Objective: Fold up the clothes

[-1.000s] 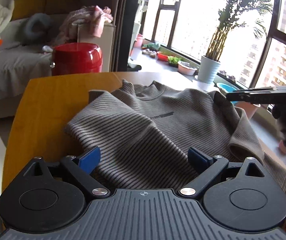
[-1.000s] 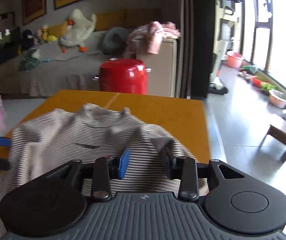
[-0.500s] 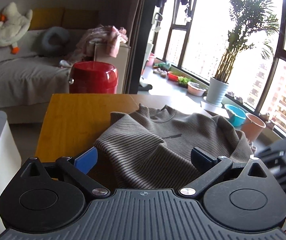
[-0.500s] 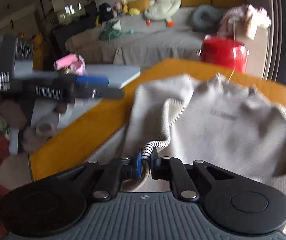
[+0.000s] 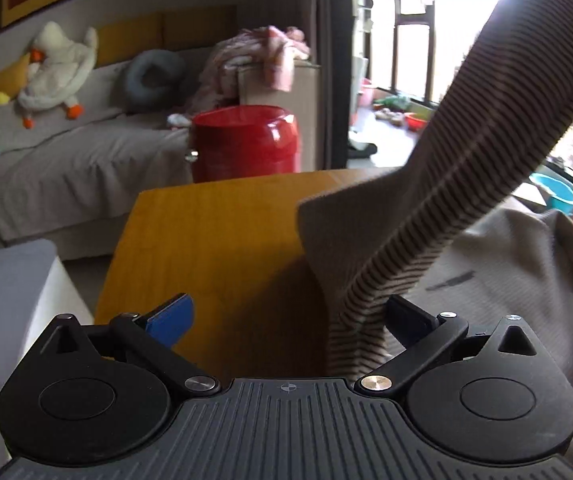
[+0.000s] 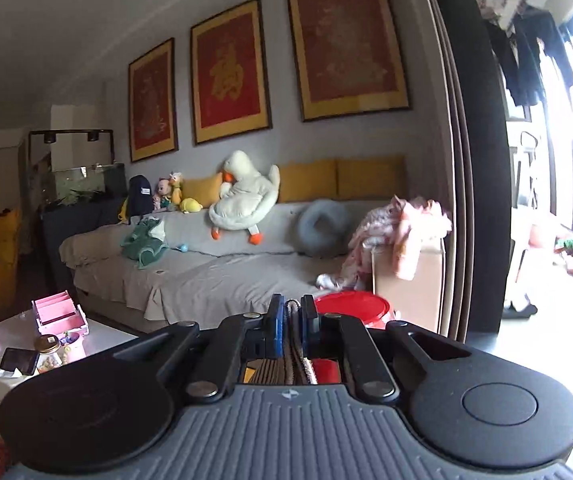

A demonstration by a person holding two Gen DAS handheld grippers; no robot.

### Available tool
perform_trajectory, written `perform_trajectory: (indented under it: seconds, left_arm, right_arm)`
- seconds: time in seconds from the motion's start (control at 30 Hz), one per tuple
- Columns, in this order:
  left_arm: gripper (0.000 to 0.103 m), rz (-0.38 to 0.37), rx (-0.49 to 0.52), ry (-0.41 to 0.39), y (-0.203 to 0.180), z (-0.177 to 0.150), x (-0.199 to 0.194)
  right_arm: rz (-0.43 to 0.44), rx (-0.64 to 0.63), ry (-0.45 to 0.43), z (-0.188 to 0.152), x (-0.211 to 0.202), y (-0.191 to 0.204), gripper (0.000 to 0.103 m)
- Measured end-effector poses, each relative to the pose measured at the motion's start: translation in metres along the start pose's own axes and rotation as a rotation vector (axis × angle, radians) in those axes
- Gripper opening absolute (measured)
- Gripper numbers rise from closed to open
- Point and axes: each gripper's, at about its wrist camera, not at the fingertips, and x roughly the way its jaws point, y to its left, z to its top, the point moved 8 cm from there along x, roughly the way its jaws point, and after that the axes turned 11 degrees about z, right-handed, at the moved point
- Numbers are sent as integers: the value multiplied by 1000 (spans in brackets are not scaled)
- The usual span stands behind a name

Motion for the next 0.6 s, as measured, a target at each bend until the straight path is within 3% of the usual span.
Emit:
perform_trajectory:
  seconds: [0.23,0.33,0.5,0.6]
  left_arm:
    - [103,61,-209,84,62,-22,2]
    - [103,-21,-212,93,59,-27,-9]
    - [103,-159,-217,107,55,-36,-28]
    - [103,-252,-227,105,49,-36,-39]
  right_arm:
    - [31,45,91,-51,53,-31,8]
    - [-48,23,175,-88,74,-50,8]
    - [-170,119,346,-164,79,-92,11]
    - [-190,164,343,-178,65,-102,18]
